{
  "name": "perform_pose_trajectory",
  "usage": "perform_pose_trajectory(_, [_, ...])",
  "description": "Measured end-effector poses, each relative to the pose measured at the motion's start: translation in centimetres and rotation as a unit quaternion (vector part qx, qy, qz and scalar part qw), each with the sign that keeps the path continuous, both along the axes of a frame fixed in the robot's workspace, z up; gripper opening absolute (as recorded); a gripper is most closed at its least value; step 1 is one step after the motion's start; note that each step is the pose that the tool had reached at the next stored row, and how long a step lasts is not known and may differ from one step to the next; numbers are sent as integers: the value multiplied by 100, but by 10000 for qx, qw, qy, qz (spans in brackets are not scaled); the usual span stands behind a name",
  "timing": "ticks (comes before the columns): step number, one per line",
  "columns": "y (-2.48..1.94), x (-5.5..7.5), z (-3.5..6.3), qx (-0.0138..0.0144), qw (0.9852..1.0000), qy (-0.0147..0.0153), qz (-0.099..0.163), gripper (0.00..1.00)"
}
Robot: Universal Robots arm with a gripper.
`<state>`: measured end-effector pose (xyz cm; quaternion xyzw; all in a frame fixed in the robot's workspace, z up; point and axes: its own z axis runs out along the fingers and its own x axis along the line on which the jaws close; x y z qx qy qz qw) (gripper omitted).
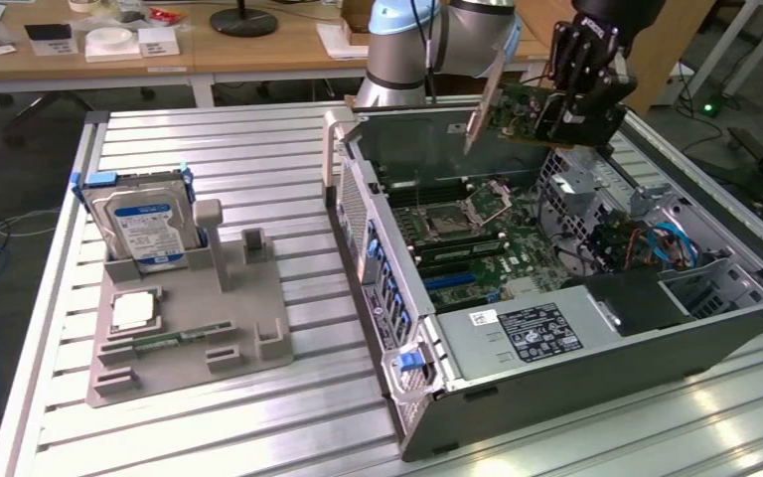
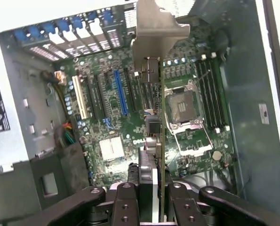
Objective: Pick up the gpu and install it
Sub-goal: 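Insert the gpu into the slot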
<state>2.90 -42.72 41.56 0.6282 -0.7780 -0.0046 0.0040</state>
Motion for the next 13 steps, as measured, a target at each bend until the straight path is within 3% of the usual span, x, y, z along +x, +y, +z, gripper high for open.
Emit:
perform_pose_trajectory(2, [0, -1, -4, -31, 9999, -20, 118, 28])
perform_pose_trajectory(4, [0, 0, -8, -80, 9998, -57, 174, 28])
perform_pose_trajectory(8, [0, -1, -20, -194, 9995, -181, 187, 28])
perform_pose_trajectory(13, [1, 0, -45, -195, 9986, -187, 445, 28])
